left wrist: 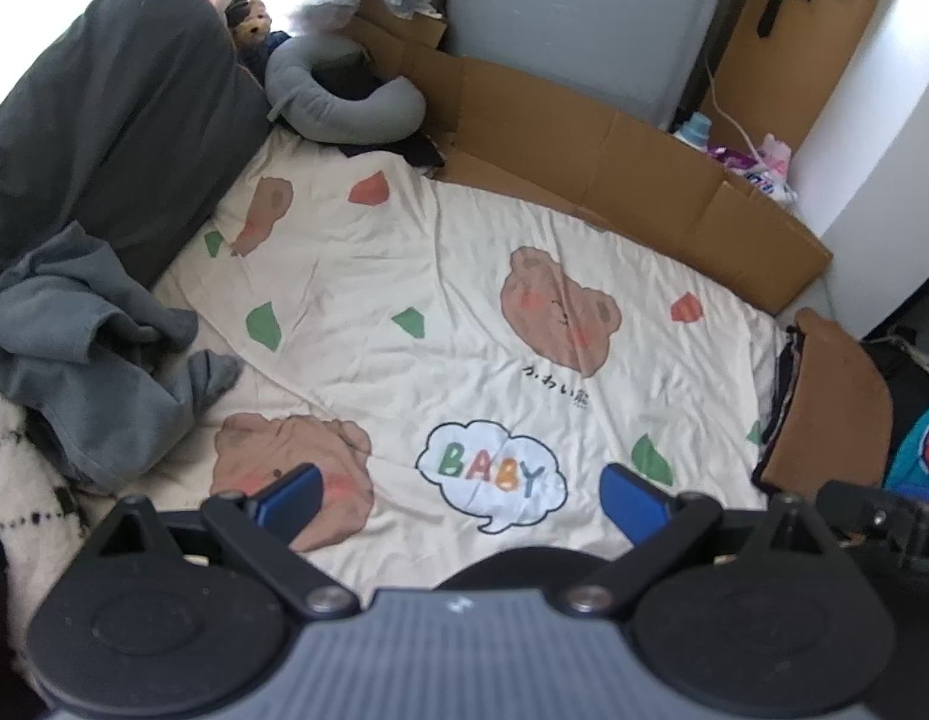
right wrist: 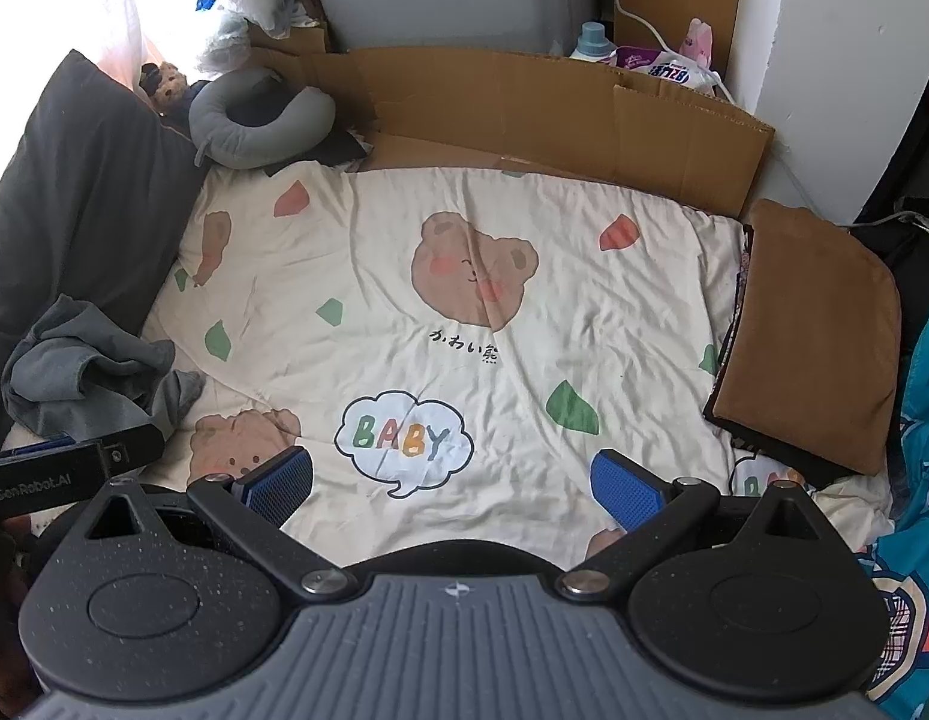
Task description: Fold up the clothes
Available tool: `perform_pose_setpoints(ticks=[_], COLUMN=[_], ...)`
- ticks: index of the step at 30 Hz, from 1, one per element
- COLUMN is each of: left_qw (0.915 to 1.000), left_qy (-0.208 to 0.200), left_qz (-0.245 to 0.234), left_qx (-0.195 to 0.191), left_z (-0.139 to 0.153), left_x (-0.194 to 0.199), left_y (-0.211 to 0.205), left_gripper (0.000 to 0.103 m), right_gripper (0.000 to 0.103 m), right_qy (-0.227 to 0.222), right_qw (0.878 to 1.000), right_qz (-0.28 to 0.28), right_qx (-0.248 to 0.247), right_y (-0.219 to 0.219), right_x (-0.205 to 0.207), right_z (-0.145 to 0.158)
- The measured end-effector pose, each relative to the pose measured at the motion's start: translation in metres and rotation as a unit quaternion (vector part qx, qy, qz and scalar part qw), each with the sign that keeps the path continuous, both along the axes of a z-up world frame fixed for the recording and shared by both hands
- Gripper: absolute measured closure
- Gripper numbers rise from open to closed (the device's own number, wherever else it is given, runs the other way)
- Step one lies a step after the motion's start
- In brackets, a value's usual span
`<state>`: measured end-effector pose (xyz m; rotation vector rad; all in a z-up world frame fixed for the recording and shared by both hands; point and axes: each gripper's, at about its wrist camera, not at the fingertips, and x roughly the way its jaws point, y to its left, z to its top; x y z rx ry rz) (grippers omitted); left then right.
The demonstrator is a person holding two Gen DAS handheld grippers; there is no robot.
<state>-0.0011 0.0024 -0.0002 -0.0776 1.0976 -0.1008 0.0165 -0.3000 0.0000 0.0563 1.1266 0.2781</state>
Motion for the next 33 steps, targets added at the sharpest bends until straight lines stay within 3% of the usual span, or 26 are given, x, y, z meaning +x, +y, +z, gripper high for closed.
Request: perform_pose_setpoints(ticks=[7, 8, 12, 33], left_qw=[0.9998, 0.9998, 0.9994, 0.9999], left_qy=[-0.017, -0.013, -0.011, -0.01], left_qz=[0.001, 0.001, 0.004, 0.004], left_qx=[-0.011, 0.017, 0.033, 0.013], left_z=[-0.002, -0.002, -0.003, -0.001], left_x=[-0.01, -0.008, -0.005, -0.005], left_y=[0.022, 0.009, -0.001, -0.002], left_gripper=[0.004, 0.004, 0.004, 0.004], right_gripper=[0.001, 0.001, 0.001, 0.001], right_qy=[0.0, 0.0, -0.002, -0.007], right_qw=[1.0, 1.0, 1.0, 1.0], right_qz=[0.0, 0.0, 0.001, 0.004], right_qx=[-0.01, -0.009, -0.01, -0.021], right_y=[0.001, 0.001, 0.001, 0.003], right_x=[0.0, 0.0, -0.001, 0.0], right_z=[0.0, 0.0, 0.0, 0.002])
